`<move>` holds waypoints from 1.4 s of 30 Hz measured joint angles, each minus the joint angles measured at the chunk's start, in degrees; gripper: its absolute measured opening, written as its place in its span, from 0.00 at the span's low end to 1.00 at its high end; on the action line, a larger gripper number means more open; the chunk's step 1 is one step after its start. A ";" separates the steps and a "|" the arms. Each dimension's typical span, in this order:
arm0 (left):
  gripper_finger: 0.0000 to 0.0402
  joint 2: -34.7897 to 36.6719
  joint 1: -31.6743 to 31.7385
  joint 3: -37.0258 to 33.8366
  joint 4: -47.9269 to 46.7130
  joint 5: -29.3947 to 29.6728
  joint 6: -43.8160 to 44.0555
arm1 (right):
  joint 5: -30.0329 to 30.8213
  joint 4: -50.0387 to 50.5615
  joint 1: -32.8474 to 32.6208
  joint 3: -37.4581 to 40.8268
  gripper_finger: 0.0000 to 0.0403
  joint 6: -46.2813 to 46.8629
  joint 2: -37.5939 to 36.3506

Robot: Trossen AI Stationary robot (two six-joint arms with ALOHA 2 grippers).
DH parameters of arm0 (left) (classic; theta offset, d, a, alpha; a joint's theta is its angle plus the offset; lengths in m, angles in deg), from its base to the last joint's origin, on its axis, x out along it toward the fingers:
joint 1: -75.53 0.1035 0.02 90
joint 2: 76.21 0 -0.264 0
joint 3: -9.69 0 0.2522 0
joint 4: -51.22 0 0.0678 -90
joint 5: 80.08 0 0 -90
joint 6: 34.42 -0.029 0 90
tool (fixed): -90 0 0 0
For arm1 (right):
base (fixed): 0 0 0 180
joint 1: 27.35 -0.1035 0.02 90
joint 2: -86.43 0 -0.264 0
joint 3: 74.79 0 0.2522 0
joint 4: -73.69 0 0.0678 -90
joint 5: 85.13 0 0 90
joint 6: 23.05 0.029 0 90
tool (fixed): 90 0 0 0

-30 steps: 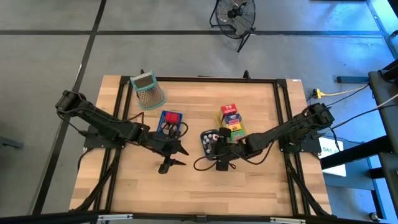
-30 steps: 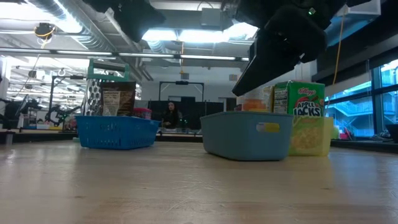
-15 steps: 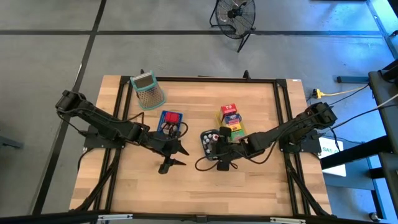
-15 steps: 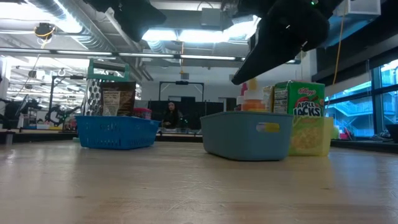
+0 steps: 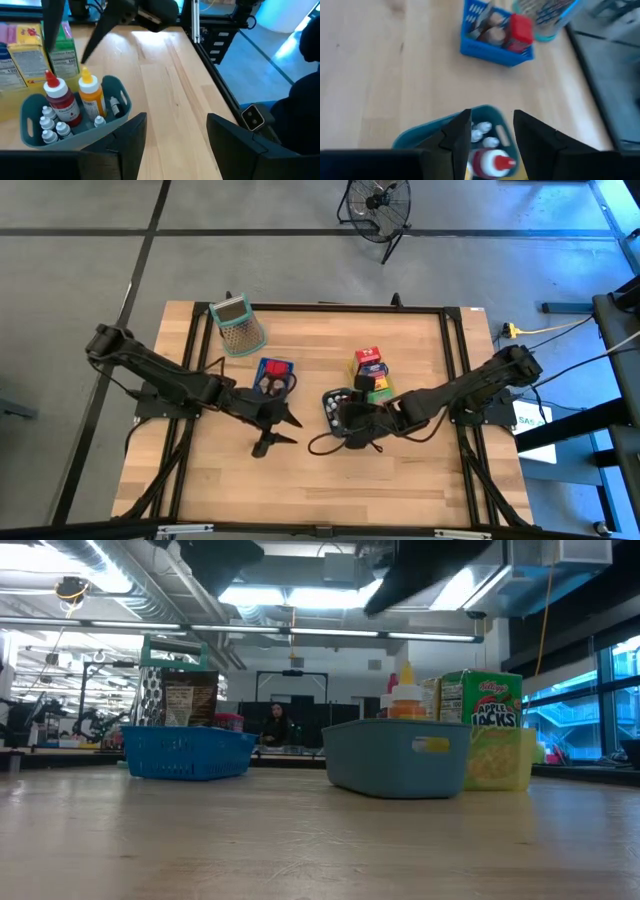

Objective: Pick & Place Kitchen Items
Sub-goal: Return to Home Position

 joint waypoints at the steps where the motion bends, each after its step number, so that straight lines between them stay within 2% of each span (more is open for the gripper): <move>1: 0.50 0.45 0.00 0.00 -0.10 0.02 0.00 | 1.30 1.65 -0.28 -1.31 0.37 0.13 0.00; 6: 0.50 3.36 -0.16 0.00 -3.12 2.68 -0.11 | 10.10 10.20 -1.02 -6.57 0.37 3.48 0.00; 8: 0.50 5.12 -0.15 0.00 -4.86 4.60 -0.11 | 11.82 13.00 -0.95 -7.51 0.37 5.15 0.00; 15: 0.50 11.84 -0.15 0.00 -11.63 8.04 -0.15 | 11.85 15.02 0.86 -7.83 0.37 10.09 0.00; 20: 0.50 15.36 -0.17 0.00 -19.83 10.68 -0.13 | 11.68 15.00 1.72 -7.83 0.37 15.60 0.00; 26: 0.46 18.15 -0.17 0.00 -23.89 12.44 -1.34 | 6.56 13.06 3.07 -7.86 0.36 16.40 0.00; 31: 0.36 21.15 -0.17 0.00 -27.43 15.11 -0.92 | 7.04 14.69 3.17 -7.86 0.25 11.82 -0.76; 37: 0.14 24.61 -0.17 0.00 -35.02 17.22 -0.46 | 7.85 21.73 3.10 -7.88 0.03 10.60 -6.23; 40: 0.03 25.17 -0.33 0.00 -32.73 18.75 0.20 | 9.09 28.87 3.03 -7.96 0.01 13.50 -10.15; 42: 0.02 25.23 -0.79 0.00 -32.55 19.65 -1.92 | 9.83 34.68 3.05 -7.96 0.01 17.19 -13.11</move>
